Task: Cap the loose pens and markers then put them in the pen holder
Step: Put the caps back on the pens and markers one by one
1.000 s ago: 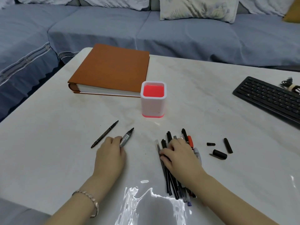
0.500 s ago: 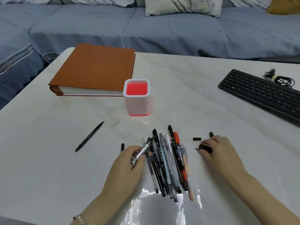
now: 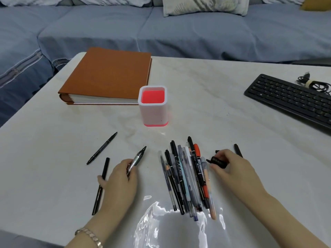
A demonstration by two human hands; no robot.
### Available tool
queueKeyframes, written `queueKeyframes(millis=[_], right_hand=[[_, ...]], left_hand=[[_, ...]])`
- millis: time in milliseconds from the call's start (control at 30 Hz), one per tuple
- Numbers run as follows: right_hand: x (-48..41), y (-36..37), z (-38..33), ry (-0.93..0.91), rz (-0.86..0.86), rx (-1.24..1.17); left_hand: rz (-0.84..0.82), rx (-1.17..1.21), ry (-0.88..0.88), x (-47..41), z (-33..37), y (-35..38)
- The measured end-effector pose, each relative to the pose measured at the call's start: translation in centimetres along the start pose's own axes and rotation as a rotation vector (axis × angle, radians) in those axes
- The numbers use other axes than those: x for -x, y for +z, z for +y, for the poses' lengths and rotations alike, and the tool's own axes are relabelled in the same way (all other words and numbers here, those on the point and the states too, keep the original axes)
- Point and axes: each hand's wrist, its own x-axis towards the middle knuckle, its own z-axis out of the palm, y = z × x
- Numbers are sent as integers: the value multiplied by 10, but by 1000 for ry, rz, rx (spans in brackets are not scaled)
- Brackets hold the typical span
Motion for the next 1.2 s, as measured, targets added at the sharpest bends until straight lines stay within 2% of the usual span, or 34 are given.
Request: queueKeyframes(millis=[267, 500, 667, 933, 1200], right_hand=[[0, 12, -26, -92, -78, -68], [5, 17, -29, -93, -75, -123], [10, 15, -29, -91, -87, -204], [3, -2, -45, -89, -82, -544], [10, -23, -55, -243, -196, -410]], left_hand=[[-105, 159, 156, 6, -2, -4], [-171, 192, 142, 26, 14, 34], [-131, 255, 158, 24, 13, 32], [-166, 290, 454, 20, 21, -1], [-193, 210, 657, 25, 26, -13]])
